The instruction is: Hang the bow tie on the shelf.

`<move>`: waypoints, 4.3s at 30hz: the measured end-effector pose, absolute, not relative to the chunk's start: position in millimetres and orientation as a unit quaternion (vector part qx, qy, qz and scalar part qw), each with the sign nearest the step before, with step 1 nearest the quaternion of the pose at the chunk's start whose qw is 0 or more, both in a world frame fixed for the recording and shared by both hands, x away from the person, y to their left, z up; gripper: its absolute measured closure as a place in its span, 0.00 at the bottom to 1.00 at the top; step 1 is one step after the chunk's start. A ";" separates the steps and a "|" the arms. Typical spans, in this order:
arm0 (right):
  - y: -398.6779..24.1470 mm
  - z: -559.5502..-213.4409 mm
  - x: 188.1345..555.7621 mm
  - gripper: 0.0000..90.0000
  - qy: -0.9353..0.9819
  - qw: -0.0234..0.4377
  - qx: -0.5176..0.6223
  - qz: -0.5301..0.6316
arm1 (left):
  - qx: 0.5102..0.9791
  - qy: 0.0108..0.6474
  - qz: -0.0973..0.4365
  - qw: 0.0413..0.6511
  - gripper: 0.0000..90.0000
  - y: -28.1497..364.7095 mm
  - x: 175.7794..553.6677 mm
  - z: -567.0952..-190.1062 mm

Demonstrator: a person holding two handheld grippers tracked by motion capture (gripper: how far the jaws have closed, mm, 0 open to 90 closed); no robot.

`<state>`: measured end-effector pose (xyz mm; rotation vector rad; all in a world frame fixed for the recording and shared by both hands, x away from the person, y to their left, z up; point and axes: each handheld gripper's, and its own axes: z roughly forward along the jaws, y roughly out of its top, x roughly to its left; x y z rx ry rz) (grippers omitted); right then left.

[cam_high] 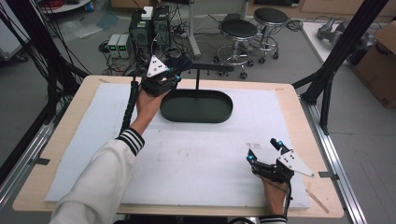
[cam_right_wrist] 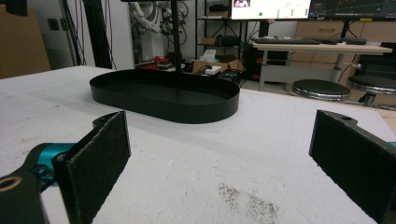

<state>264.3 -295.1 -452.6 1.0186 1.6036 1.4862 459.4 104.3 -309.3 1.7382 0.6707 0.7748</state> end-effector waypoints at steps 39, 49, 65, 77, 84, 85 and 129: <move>-295.9 -452.8 263.7 0.05 0.620 0.356 0.394 0.578 | 0.740 0.312 0.321 0.502 0.84 96.7 472.3 -338.5; -295.9 -452.8 263.6 0.05 0.620 0.355 0.395 0.578 | 0.726 0.335 0.322 0.507 0.84 104.0 480.0 -346.4; -295.9 -452.9 263.6 0.05 0.620 0.356 0.395 0.577 | 0.718 0.354 0.334 0.498 0.84 110.8 492.6 -359.5; -296.2 -452.9 263.5 0.05 0.617 0.358 0.393 0.580 | 0.734 0.352 0.314 0.488 0.81 114.7 494.6 -363.7; -296.4 -453.0 263.2 0.05 0.616 0.356 0.395 0.581 | 0.746 0.352 0.296 0.482 0.81 119.4 496.0 -374.5; -296.4 -453.1 263.3 0.05 0.616 0.356 0.394 0.581 | 0.746 0.353 0.292 0.483 0.81 120.4 496.1 -376.8; -294.7 -453.1 262.3 0.05 0.620 0.365 0.389 0.576 | 0.668 0.252 0.291 0.636 0.18 301.3 301.5 -436.2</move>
